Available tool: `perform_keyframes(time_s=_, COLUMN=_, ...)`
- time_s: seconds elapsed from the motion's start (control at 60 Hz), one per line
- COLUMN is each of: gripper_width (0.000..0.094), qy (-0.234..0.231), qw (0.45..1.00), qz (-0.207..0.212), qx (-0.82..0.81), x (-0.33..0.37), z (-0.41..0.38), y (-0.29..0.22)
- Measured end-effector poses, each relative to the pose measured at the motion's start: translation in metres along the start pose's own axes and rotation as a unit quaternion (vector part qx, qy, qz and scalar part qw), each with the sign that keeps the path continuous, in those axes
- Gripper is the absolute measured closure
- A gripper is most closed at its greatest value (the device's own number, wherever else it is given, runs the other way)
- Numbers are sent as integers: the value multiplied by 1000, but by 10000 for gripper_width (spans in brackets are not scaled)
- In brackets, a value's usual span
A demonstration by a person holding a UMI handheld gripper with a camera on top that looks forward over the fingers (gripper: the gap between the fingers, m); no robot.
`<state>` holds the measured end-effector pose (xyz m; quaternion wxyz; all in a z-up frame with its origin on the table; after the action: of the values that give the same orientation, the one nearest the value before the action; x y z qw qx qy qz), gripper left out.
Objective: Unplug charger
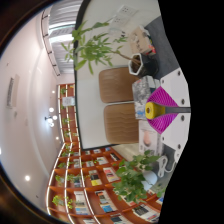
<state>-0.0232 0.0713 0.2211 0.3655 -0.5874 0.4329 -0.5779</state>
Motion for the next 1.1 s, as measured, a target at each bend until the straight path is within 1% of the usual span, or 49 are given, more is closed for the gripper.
perform_keyframes(time_s=0.067, gripper_width=889, qy=-12, qw=997, qz=-76, qx=-6, x=-19, z=12, y=65)
perform_keyframes(time_s=0.117, gripper_width=889, qy=-25, qw=994, qz=-110, qx=-11, x=-32, z=18, y=103)
perform_keyframes(time_s=0.15, gripper_width=889, qy=-26, qw=991, qz=-132, qx=-4, x=-40, z=21, y=130)
perform_keyframes(time_s=0.217, gripper_width=890, qy=-35, qw=985, qz=-168, qx=8, x=-53, z=28, y=168)
perform_keyframes(time_s=0.25, gripper_width=887, qy=-40, qw=980, qz=-193, qx=14, x=-53, z=29, y=182)
perform_keyframes(time_s=0.283, gripper_width=886, qy=-40, qw=979, qz=-201, qx=17, x=-60, z=31, y=198)
perform_keyframes(time_s=0.35, gripper_width=878, qy=-40, qw=975, qz=-219, qx=5, x=-64, z=33, y=214)
perform_keyframes(time_s=0.367, gripper_width=853, qy=-42, qw=973, qz=-226, qx=3, x=-62, z=34, y=215)
perform_keyframes(time_s=0.4, gripper_width=832, qy=-47, qw=975, qz=-219, qx=-4, x=-63, z=33, y=212)
perform_keyframes(time_s=0.433, gripper_width=810, qy=-46, qw=974, qz=-221, qx=-6, x=-64, z=33, y=213)
perform_keyframes(time_s=0.517, gripper_width=712, qy=-46, qw=974, qz=-224, qx=-1, x=-64, z=33, y=212)
perform_keyframes(time_s=0.6, gripper_width=553, qy=-25, qw=978, qz=-207, qx=19, x=-62, z=41, y=200)
perform_keyframes(time_s=0.65, gripper_width=469, qy=-21, qw=981, qz=-192, qx=25, x=-54, z=42, y=183)
perform_keyframes(time_s=0.667, gripper_width=428, qy=-19, qw=983, qz=-183, qx=25, x=-51, z=42, y=176)
perform_keyframes(time_s=0.683, gripper_width=336, qy=-17, qw=984, qz=-173, qx=24, x=-47, z=44, y=166)
perform_keyframes(time_s=0.7, gripper_width=311, qy=-15, qw=986, qz=-163, qx=24, x=-41, z=44, y=155)
perform_keyframes(time_s=0.75, gripper_width=112, qy=-9, qw=991, qz=-131, qx=21, x=-22, z=43, y=125)
perform_keyframes(time_s=0.767, gripper_width=62, qy=-7, qw=992, qz=-121, qx=19, x=-14, z=43, y=114)
perform_keyframes(time_s=0.817, gripper_width=87, qy=-5, qw=996, qz=-94, qx=11, x=11, z=43, y=85)
perform_keyframes(time_s=0.917, gripper_width=78, qy=-4, qw=999, qz=-37, qx=-4, x=74, z=39, y=34)
perform_keyframes(time_s=0.983, gripper_width=79, qy=-2, qw=1000, qz=-2, qx=-2, x=118, z=35, y=13)
perform_keyframes(time_s=1.05, gripper_width=80, qy=0, qw=1000, qz=16, qx=4, x=156, z=31, y=3)
perform_keyframes(time_s=1.1, gripper_width=81, qy=-1, qw=1000, qz=20, qx=7, x=182, z=27, y=4)
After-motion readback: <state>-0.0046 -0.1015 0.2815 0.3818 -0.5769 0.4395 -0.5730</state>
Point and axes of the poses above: the point between the fingertips, and its own axes, seen from behind it with the camera up: z to the right, y down, x backward, against the way the camera looks, the point moved 1 cm from there along x, backward, against the way the camera looks, and after that the axes turned 3 degrees about y, right-handed, at the moved point
